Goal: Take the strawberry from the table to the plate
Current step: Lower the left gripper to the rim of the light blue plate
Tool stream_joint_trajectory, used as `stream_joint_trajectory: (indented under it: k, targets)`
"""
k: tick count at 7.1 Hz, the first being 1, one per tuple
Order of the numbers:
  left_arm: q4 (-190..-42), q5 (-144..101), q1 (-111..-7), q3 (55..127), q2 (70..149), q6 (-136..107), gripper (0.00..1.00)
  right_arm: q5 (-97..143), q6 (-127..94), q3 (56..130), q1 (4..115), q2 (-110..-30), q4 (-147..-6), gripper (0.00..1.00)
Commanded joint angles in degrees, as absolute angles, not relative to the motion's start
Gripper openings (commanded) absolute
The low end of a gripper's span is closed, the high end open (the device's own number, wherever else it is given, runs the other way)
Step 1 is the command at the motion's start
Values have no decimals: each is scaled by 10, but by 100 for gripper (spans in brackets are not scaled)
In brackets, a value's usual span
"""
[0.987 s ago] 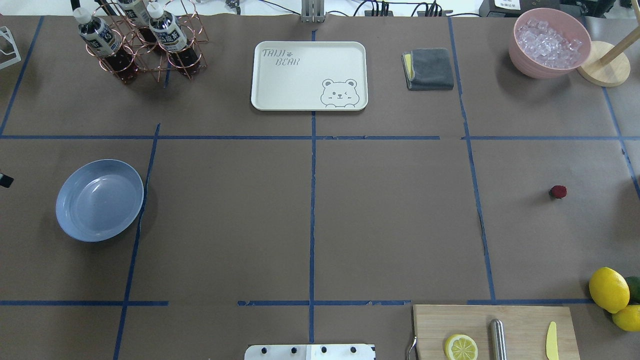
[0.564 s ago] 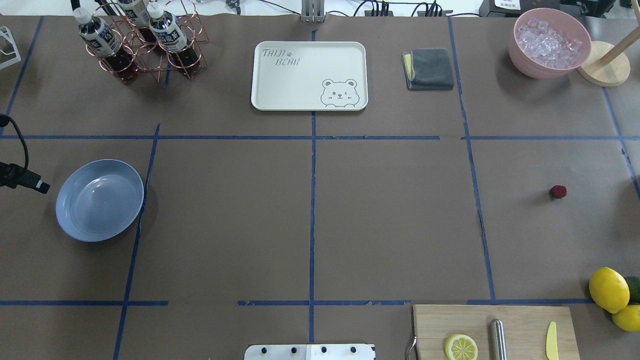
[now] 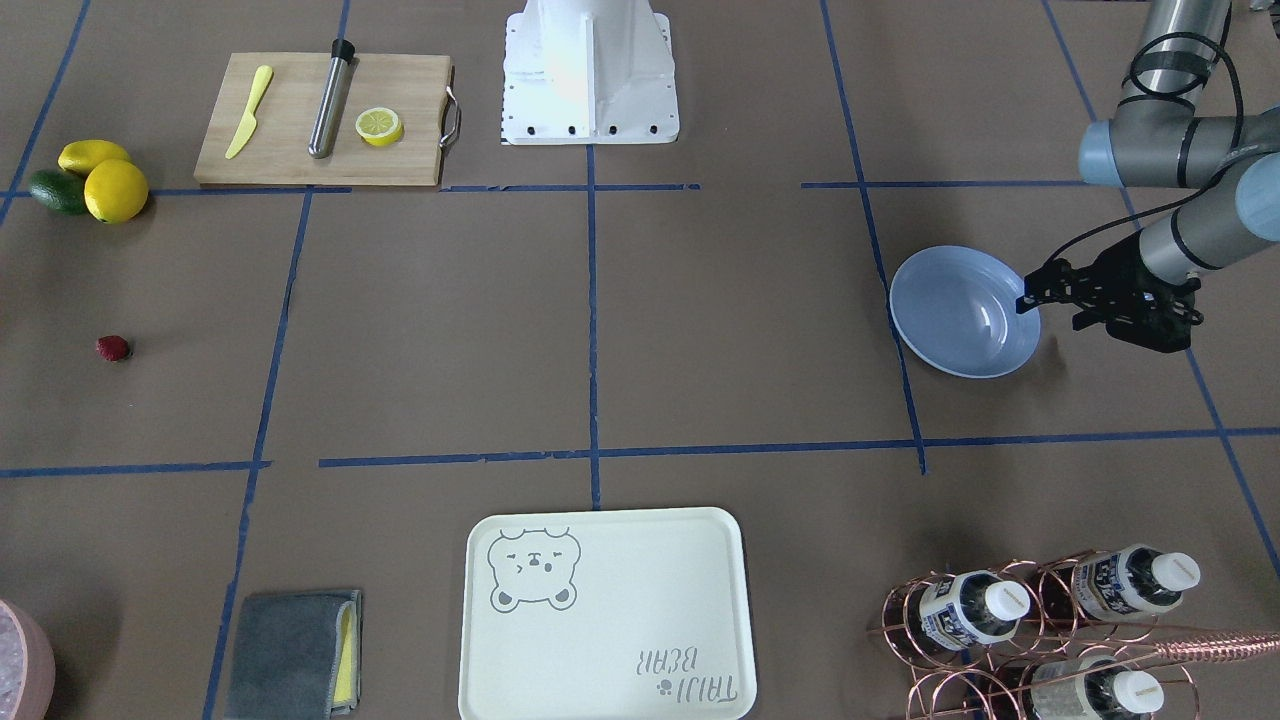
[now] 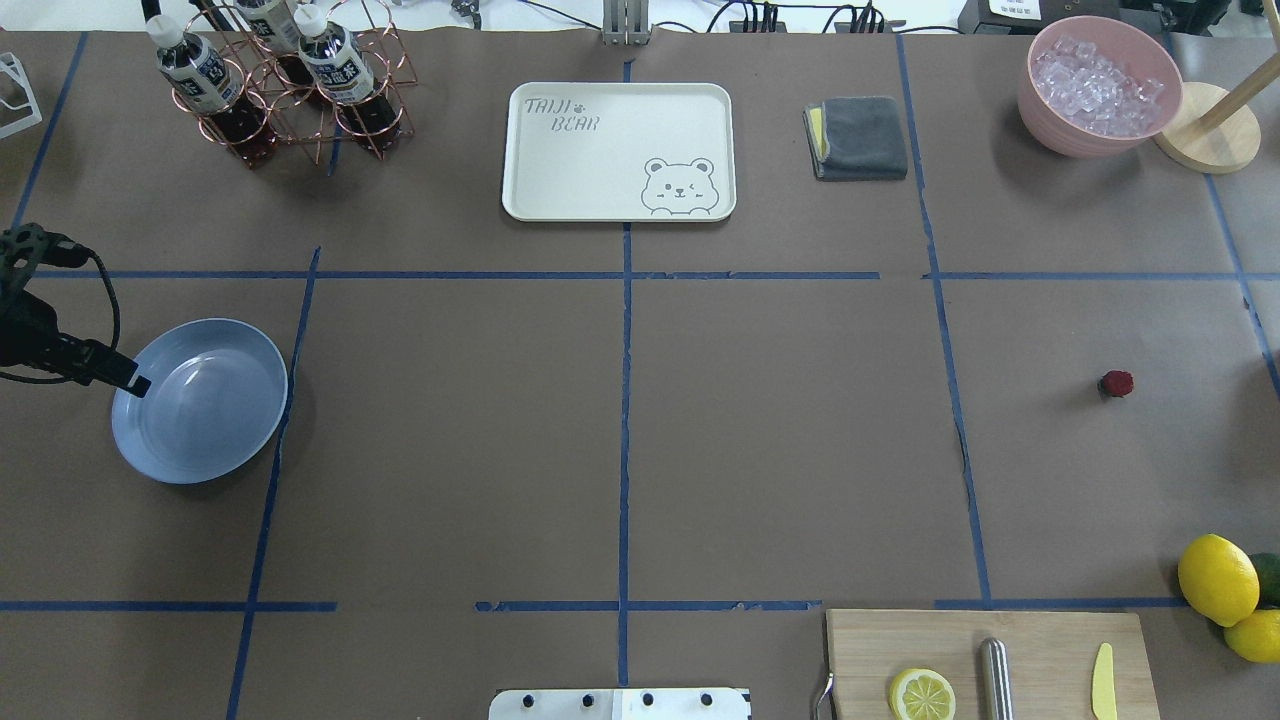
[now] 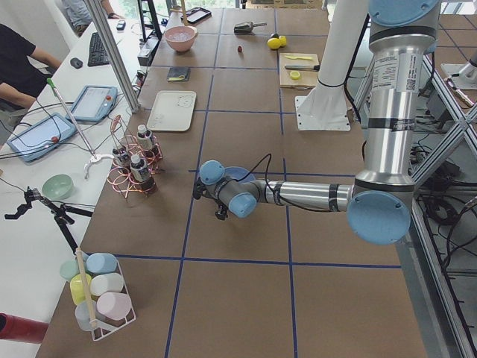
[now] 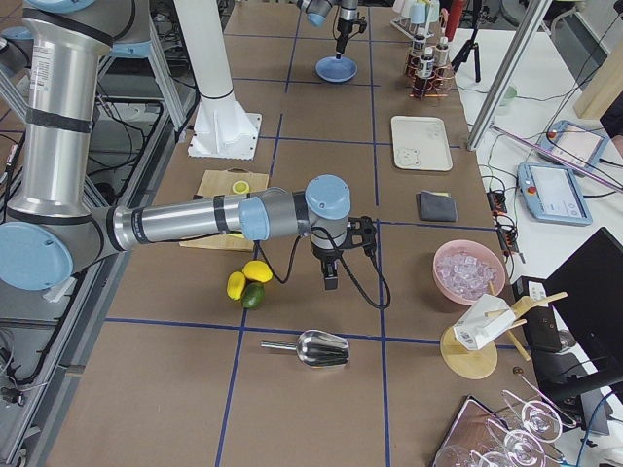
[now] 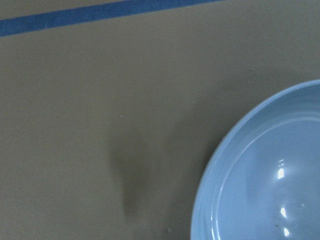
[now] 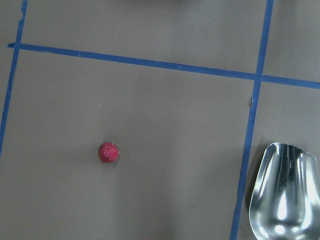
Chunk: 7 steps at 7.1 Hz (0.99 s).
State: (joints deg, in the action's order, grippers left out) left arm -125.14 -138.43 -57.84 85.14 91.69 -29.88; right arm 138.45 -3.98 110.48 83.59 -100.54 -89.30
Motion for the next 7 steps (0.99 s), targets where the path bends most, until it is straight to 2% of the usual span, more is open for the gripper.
stream_joint_trajectory:
  k: [1,2,4,5,7]
  targets:
    - [-1251,-1384,-570,850,920,-299,78,1384,-41,1105,836,-1005,-893,100]
    - [-1251,-1384,-568,846,920,-299,59,1385,-42,1105,836,-1005,-893,100]
    - [-1251,-1385,-565,845,920,-299,0,1385,-42,1105,836,-1005,-893,100]
    - [-1251,-1386,-566,849,919,-304,0,1385,-43,1105,836,-1005,-894,100]
    - [-1252,-1392,-566,940,927,-420,0,1400,-45,1105,836,-1005,-894,100]
